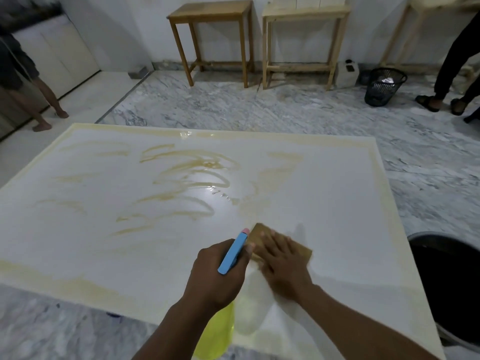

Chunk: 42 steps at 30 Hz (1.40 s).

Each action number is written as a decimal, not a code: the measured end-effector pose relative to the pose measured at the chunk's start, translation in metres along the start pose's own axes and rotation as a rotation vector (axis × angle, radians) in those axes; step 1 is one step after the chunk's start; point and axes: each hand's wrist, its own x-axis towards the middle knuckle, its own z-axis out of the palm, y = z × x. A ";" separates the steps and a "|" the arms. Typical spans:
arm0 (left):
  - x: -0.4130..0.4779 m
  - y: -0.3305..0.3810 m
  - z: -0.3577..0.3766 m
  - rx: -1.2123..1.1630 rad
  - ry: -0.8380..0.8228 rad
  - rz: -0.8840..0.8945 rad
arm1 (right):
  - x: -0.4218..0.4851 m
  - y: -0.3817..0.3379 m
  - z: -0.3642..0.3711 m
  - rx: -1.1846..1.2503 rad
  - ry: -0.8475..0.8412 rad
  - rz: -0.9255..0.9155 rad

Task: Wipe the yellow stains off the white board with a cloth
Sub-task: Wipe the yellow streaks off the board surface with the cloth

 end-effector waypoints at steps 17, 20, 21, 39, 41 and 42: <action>-0.040 0.007 -0.070 -0.006 -0.082 0.129 | -0.079 -0.055 -0.115 1.942 -0.044 0.870; -0.005 0.019 -0.060 0.008 -0.098 0.145 | -0.037 0.013 -0.143 1.634 -0.067 0.846; 0.009 0.023 -0.055 0.006 -0.107 0.145 | -0.019 0.039 -0.156 1.522 -0.046 0.828; 0.204 0.002 0.004 -0.065 -0.129 0.129 | 0.182 0.248 -0.091 -0.064 0.017 0.590; 0.196 -0.003 -0.007 -0.074 -0.146 0.121 | 0.167 0.219 -0.083 -0.063 0.032 0.542; 0.190 -0.003 -0.014 -0.079 -0.154 0.120 | 0.157 0.199 -0.078 -0.064 0.052 0.509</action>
